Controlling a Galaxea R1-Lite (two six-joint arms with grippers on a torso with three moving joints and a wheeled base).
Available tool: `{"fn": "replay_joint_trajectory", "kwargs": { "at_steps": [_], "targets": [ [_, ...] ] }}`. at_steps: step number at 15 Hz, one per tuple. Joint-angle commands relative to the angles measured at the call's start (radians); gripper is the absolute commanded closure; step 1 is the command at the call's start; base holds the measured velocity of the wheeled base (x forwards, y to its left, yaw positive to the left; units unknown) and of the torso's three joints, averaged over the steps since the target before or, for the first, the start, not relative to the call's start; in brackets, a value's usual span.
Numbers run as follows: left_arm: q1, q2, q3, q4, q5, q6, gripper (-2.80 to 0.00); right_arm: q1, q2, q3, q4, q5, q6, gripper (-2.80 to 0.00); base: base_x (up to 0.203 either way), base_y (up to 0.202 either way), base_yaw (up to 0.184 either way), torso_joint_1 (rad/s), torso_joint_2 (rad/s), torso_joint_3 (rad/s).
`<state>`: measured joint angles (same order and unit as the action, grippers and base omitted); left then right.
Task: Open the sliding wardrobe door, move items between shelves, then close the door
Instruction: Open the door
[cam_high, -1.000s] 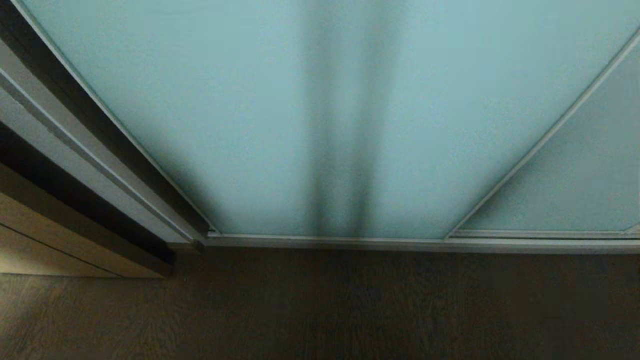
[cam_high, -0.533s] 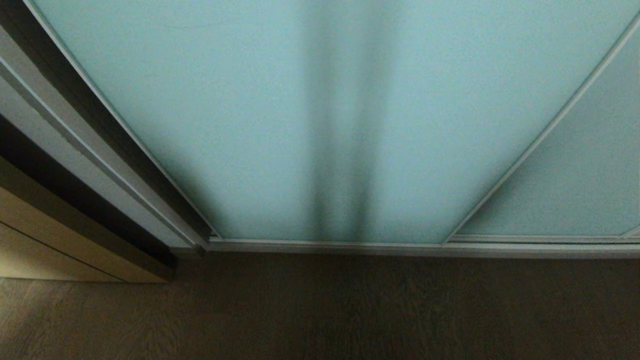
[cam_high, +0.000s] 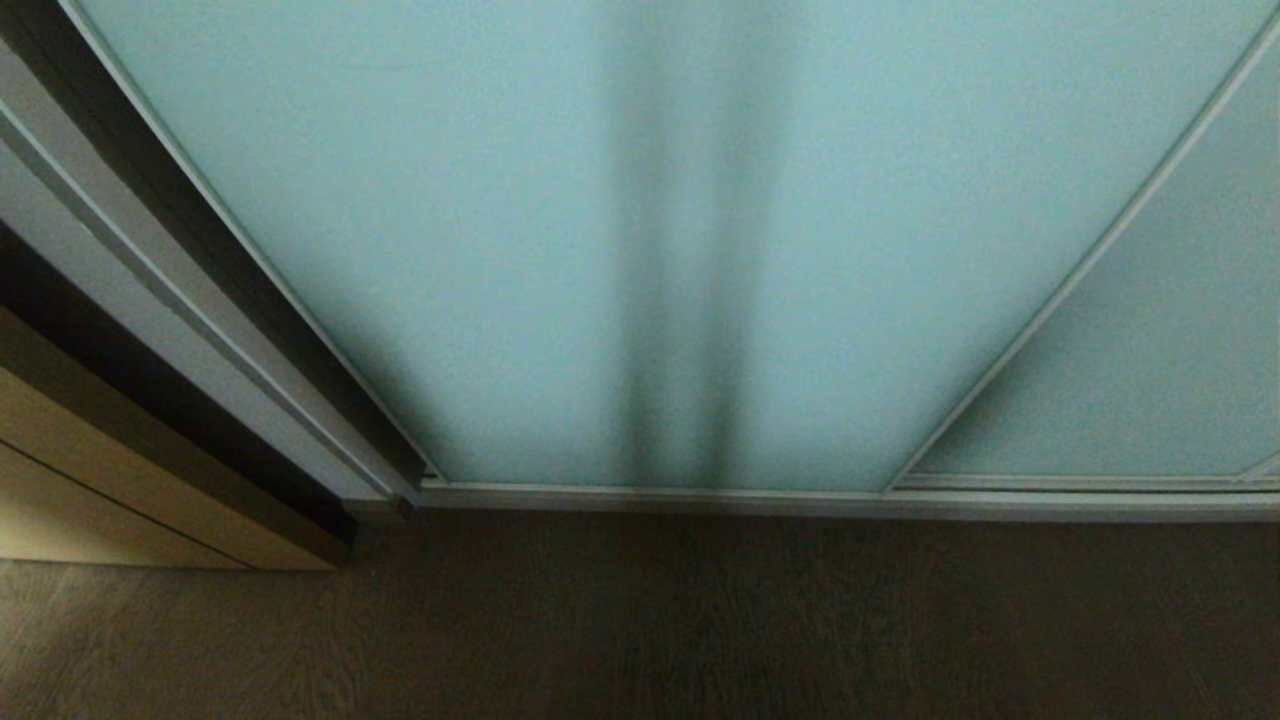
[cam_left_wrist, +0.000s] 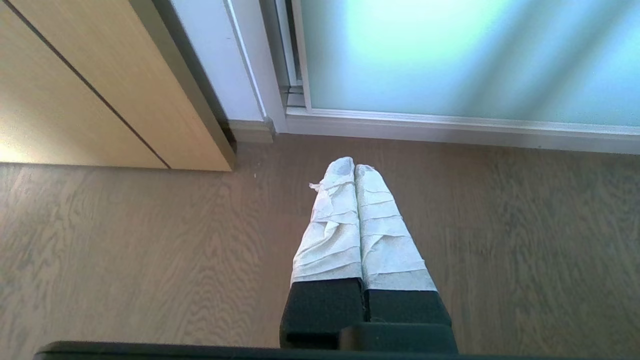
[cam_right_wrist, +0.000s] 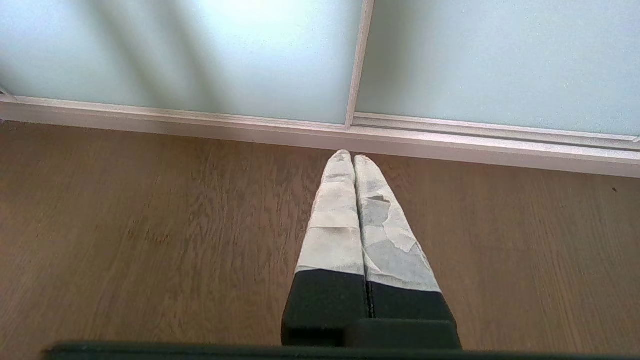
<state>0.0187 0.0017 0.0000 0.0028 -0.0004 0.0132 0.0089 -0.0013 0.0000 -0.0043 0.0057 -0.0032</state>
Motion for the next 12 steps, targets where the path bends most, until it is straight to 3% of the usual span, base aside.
{"fn": "replay_joint_trajectory", "kwargs": {
  "at_steps": [1, 12],
  "targets": [
    [0.000, 0.003, 0.000, -0.001, 0.000, -0.004, 0.00, 0.000, -0.003, 0.000, 0.000, 0.000, -0.001, 0.00, 0.000, 0.000, 0.000, 0.000, 0.00, 0.000],
    [0.000, 0.001, 0.000, -0.001, 0.000, -0.004, 0.00, 0.000, -0.003, 0.000, 0.000, 0.000, 0.000, 0.00, 0.000, 0.000, 0.000, 0.000, 0.00, 0.000]
  ]
}}
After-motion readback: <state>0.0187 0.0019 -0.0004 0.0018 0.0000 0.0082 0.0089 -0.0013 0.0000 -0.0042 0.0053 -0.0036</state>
